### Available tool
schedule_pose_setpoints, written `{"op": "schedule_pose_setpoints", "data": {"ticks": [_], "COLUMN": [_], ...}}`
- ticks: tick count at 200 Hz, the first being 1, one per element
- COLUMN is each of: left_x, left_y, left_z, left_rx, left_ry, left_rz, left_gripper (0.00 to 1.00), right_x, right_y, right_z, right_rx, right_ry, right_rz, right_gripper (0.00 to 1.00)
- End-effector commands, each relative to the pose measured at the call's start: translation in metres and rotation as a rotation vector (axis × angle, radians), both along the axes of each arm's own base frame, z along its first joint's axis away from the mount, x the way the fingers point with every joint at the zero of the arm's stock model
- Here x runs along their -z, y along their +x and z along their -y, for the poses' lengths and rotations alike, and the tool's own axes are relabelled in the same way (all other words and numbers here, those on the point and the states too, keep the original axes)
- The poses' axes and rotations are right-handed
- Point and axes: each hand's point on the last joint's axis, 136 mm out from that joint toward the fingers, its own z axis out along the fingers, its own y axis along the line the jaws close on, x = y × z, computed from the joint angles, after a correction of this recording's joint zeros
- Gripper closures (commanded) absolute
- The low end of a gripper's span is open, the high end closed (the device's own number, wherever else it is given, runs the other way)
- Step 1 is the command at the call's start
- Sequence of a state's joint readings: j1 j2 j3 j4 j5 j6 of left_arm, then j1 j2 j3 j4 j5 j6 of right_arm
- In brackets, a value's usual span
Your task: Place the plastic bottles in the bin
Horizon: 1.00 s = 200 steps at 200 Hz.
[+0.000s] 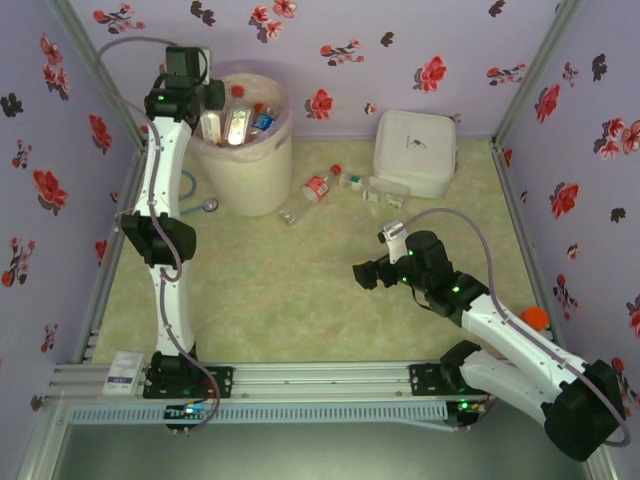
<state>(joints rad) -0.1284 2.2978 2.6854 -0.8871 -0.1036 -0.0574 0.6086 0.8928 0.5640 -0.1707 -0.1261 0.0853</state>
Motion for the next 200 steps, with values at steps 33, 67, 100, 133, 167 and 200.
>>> {"op": "schedule_pose_setpoints", "data": {"ticks": [33, 67, 100, 133, 167, 200], "left_x": [0.069, 0.068, 0.076, 0.098, 0.086, 0.045], "left_y": [-0.081, -0.124, -0.144, -0.133, -0.13, -0.138], "left_z": [-0.011, -0.004, 0.002, 0.009, 0.022, 0.025], "left_rx": [0.087, 0.131, 0.148, 0.095, 0.088, 0.104], "left_ry": [0.103, 0.057, 0.031, -0.069, -0.117, -0.108], "left_rz": [-0.415, -0.492, -0.504, -0.473, -0.39, -0.285], "left_gripper": [1.0, 1.0, 1.0, 0.87, 0.54, 0.26], "right_x": [0.0, 0.001, 0.0, -0.007, -0.02, -0.021], "right_y": [0.006, 0.006, 0.007, 0.016, 0.031, 0.049], "right_z": [-0.003, -0.005, -0.003, 0.006, 0.035, 0.069], "right_rx": [0.0, -0.005, 0.005, 0.082, 0.251, 0.409], "right_ry": [-0.01, -0.001, -0.003, -0.001, 0.011, 0.053], "right_rz": [0.003, -0.002, 0.0, -0.003, -0.043, -0.123], "right_gripper": [0.01, 0.01, 0.01, 0.03, 0.03, 0.05]}}
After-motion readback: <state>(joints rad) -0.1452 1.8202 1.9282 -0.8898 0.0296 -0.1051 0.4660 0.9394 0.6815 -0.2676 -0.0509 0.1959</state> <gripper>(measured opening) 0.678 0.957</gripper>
